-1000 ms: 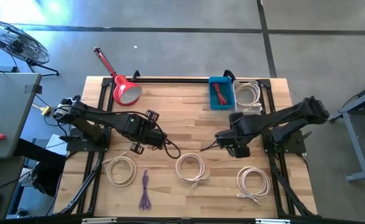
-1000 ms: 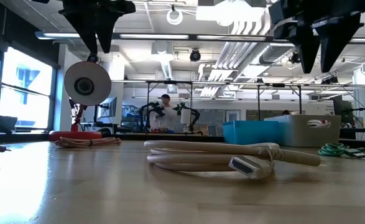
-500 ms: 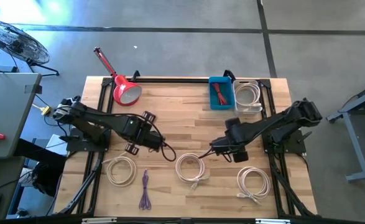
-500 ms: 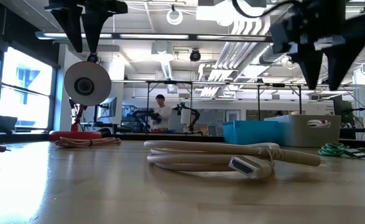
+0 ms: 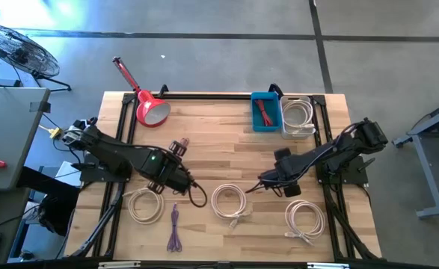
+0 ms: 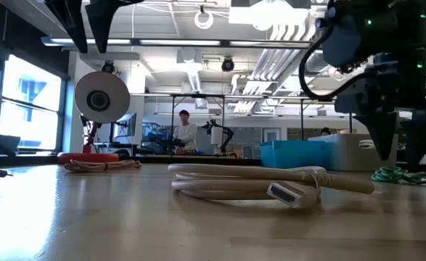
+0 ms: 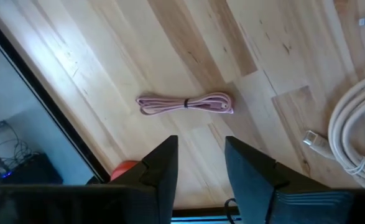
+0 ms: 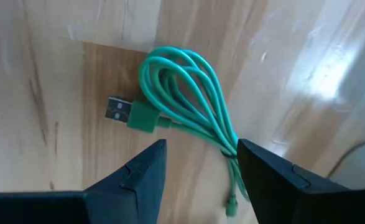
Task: Pick & Place USB Port
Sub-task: Put the green charger cable into the blue bin
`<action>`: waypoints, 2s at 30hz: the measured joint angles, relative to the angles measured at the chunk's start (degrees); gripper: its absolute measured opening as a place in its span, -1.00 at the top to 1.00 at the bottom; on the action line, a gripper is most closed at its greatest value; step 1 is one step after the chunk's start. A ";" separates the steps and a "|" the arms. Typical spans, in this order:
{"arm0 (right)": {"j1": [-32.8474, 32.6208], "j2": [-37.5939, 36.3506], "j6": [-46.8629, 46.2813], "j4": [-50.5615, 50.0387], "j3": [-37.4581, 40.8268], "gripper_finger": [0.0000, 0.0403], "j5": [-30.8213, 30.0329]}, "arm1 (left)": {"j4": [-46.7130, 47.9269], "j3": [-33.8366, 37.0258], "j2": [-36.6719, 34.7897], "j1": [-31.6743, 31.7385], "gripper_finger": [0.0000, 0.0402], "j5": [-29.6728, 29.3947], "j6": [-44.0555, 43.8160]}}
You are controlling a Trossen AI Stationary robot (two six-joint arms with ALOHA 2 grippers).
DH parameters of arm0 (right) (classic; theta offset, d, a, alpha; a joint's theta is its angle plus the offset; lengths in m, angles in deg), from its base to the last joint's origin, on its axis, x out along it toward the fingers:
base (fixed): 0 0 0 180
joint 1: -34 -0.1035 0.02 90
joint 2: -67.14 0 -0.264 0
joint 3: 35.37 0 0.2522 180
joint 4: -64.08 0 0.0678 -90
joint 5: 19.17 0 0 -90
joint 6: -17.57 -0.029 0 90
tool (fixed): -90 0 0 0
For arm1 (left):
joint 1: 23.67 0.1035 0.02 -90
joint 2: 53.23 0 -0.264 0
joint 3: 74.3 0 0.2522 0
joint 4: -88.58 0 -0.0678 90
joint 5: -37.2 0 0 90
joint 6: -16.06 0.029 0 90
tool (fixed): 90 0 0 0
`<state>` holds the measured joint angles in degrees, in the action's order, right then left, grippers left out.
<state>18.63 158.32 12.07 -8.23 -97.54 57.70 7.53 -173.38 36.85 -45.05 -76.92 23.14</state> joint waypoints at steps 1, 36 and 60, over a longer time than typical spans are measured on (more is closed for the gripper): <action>0.00 0.00 0.00 0.97 0.71 0.07 -0.15 | -0.02 0.00 0.00 0.00 0.37 -0.02 -0.06; 8.10 0.13 -2.14 5.81 -10.57 0.98 -12.55 | -0.79 0.02 0.00 -0.02 0.37 -13.57 -1.81; 43.29 -0.04 -3.26 5.85 -36.65 0.99 0.21 | 4.83 0.02 0.00 -0.02 0.37 -16.82 -10.41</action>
<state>61.91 158.28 8.82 -2.38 -134.20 57.90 12.36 -173.36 36.85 -45.08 -93.74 12.74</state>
